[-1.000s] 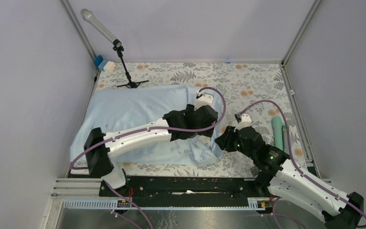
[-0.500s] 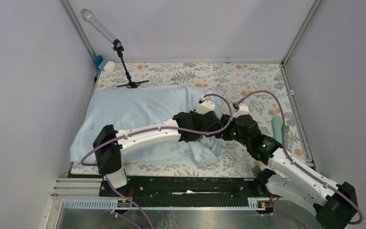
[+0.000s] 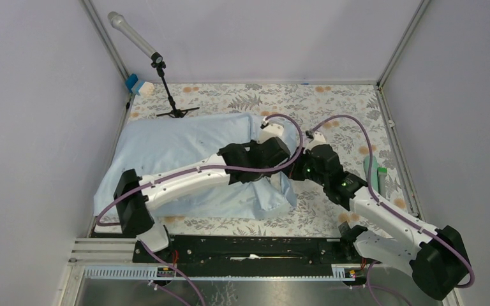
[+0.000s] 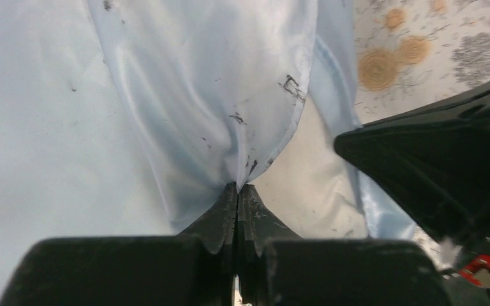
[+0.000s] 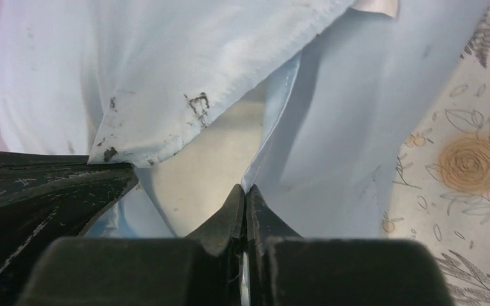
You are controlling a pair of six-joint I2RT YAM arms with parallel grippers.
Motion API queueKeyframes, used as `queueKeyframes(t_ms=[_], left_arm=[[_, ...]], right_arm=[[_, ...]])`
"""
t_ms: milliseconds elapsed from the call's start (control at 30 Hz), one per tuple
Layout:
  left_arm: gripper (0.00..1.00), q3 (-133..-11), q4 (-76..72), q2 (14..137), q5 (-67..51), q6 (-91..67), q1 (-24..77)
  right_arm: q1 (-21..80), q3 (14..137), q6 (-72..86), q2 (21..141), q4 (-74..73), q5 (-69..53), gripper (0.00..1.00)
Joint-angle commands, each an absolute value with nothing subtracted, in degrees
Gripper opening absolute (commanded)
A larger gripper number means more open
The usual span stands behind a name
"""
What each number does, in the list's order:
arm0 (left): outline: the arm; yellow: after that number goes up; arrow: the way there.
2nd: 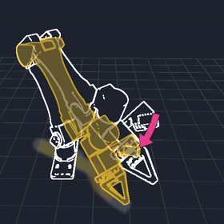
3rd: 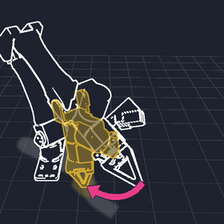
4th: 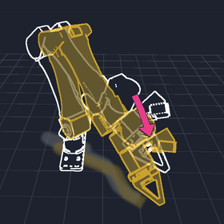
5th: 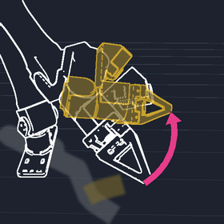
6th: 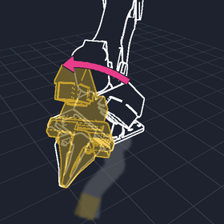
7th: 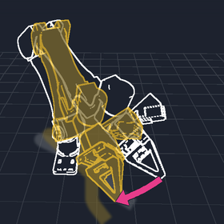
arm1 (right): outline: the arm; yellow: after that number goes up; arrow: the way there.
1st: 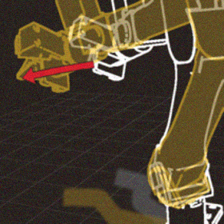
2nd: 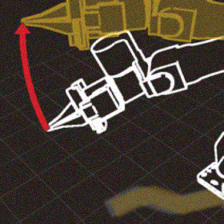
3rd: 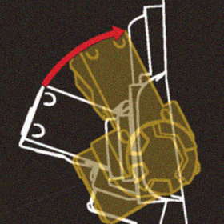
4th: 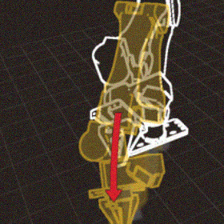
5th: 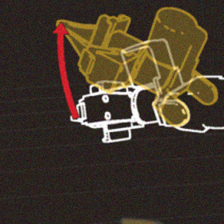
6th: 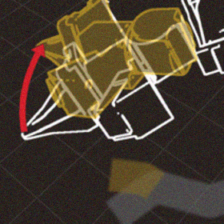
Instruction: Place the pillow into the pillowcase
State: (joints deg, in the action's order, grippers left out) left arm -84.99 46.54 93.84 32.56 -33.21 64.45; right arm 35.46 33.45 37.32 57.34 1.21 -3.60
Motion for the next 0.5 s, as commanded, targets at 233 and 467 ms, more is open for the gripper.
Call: queueKeyframes(t_ms=[233,467], left_arm=[[0.0,-89.27,23.85,84.86,3.99,-36.25,56.65],[0.0,-89.57,16.33,83.57,-6.28,-41.75,56.52]], right_arm=[[35.14,33.1,53.1,51.61,23.29,-12.49,0.0],[34.21,32.65,57.92,58.81,34.61,-12.35,0.0]])
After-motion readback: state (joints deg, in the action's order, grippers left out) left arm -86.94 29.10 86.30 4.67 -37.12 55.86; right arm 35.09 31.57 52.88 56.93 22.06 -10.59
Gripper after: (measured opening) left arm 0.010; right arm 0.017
